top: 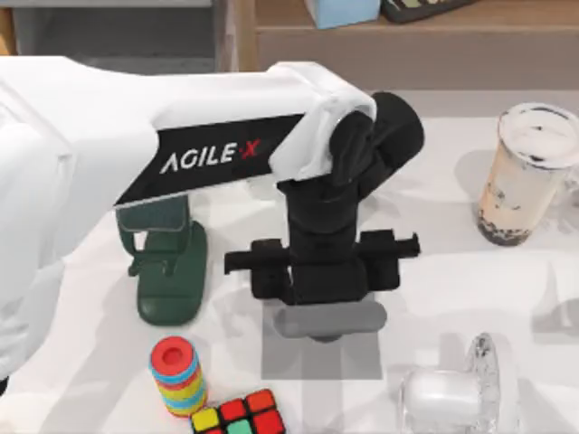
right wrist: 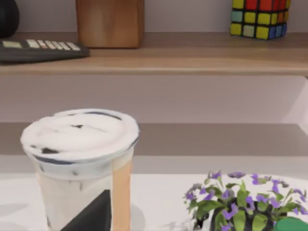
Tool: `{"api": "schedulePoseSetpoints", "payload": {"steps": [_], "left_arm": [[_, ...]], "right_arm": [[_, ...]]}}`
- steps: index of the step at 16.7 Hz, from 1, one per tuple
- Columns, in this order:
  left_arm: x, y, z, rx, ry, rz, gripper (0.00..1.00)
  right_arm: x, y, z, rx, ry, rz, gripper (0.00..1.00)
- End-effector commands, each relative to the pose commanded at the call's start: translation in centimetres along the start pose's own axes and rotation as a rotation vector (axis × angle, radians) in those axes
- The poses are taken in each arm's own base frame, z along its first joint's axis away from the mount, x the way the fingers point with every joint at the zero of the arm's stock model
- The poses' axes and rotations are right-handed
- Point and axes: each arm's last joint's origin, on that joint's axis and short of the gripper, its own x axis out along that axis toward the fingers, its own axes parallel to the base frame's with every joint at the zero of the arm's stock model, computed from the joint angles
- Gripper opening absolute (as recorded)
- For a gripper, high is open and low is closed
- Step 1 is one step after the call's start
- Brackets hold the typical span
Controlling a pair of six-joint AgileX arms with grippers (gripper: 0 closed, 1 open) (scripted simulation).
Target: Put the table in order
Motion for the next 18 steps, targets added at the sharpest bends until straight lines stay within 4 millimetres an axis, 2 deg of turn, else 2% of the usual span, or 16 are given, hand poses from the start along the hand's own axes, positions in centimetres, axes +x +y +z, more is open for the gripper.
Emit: {"api": "schedulePoseSetpoints", "payload": {"steps": [2,7,12,16,18], "left_arm": [[1.0,0.1,0.1,0.041,-0.005,-0.028,0.0],[1.0,0.0,0.0,0.041,-0.004,-0.027,0.0],[2.1,0.1,0.1,0.045,-0.006,-0.032,0.0],[2.2,0.1,0.1,0.046,-0.005,-0.031,0.0],[2.2,0.1,0.1,0.046,-0.005,-0.031,0.15]], "right_arm": [[0.0,0.0,0.0,0.0,0.0,0.0,1.0],[0.0,0.0,0.0,0.0,0.0,0.0,1.0],[0.0,0.0,0.0,0.0,0.0,0.0,1.0],[0.0,0.0,0.0,0.0,0.0,0.0,1.0],[0.0,0.0,0.0,0.0,0.0,0.0,1.0]]}}
